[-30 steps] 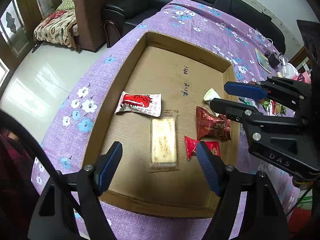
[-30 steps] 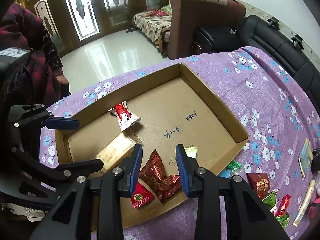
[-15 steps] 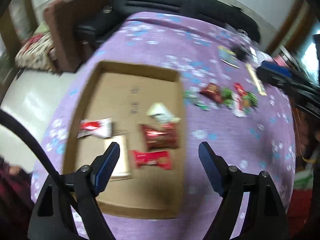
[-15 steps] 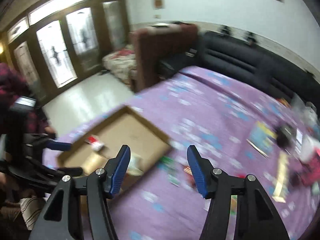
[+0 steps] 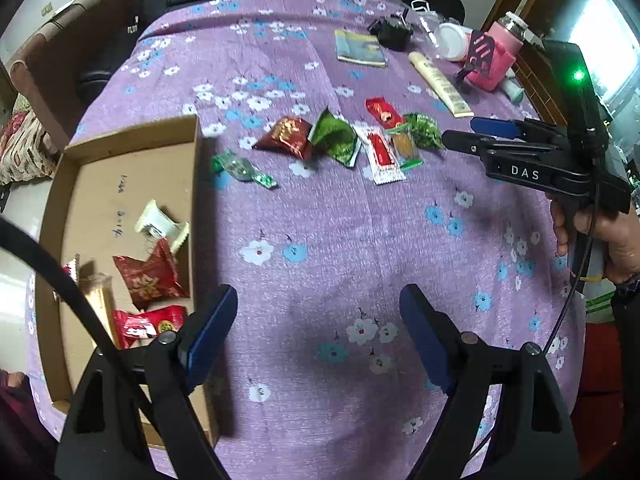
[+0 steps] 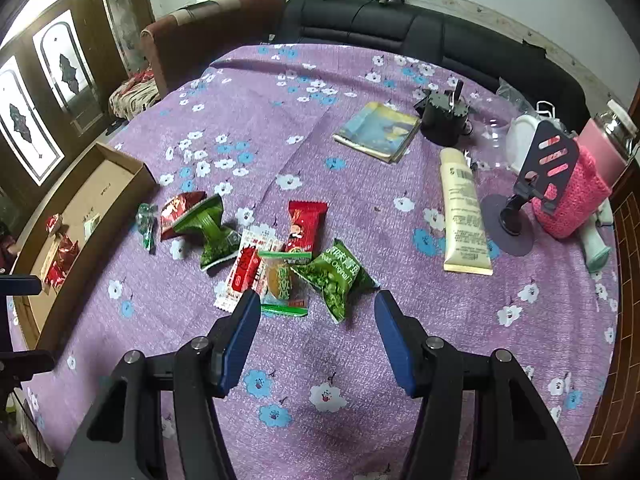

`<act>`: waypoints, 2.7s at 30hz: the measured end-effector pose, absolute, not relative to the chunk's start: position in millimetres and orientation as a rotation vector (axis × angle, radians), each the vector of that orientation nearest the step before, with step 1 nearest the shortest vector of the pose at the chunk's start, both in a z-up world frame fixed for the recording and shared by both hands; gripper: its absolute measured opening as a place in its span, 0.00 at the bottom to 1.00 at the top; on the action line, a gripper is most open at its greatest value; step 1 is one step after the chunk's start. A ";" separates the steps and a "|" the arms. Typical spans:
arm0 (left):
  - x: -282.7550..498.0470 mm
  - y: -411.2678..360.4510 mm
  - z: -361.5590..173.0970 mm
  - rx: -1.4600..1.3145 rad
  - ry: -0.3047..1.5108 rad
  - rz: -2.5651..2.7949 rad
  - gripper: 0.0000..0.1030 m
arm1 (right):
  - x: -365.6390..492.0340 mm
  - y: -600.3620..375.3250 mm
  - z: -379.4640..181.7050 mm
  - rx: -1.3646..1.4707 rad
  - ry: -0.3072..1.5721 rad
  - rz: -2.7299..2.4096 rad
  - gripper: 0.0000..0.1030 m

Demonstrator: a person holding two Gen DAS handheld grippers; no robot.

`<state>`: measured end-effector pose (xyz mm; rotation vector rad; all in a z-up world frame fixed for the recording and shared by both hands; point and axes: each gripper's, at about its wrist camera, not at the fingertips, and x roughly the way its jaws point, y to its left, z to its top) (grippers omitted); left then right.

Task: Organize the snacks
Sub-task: 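Move the right gripper to the green pea snack packet and close it, then grasp the clear yellow-green packet with the left gripper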

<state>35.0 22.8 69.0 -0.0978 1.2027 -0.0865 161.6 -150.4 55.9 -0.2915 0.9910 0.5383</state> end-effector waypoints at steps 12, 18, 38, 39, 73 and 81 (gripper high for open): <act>29.6 12.7 60.9 -0.095 1.223 -0.076 0.81 | 171.5 -146.1 44.6 -0.237 1.026 0.571 0.58; 27.0 15.1 60.5 -0.087 1.217 -0.056 0.81 | 165.4 -146.9 47.4 -0.218 1.020 0.585 0.58; 27.3 17.0 64.1 -0.094 1.119 -0.019 0.81 | 144.6 -164.5 59.2 -0.144 0.977 0.535 0.63; 27.2 16.1 62.6 -0.086 1.121 -0.016 0.81 | 145.3 -163.7 56.2 -0.156 0.983 0.529 0.63; 39.0 5.5 35.6 -0.062 1.205 -0.055 0.81 | 201.1 -149.4 8.8 -0.117 1.059 0.312 0.46; 43.1 6.1 35.1 -0.070 1.209 -0.054 0.81 | 197.6 -157.3 12.1 -0.089 1.040 0.318 0.44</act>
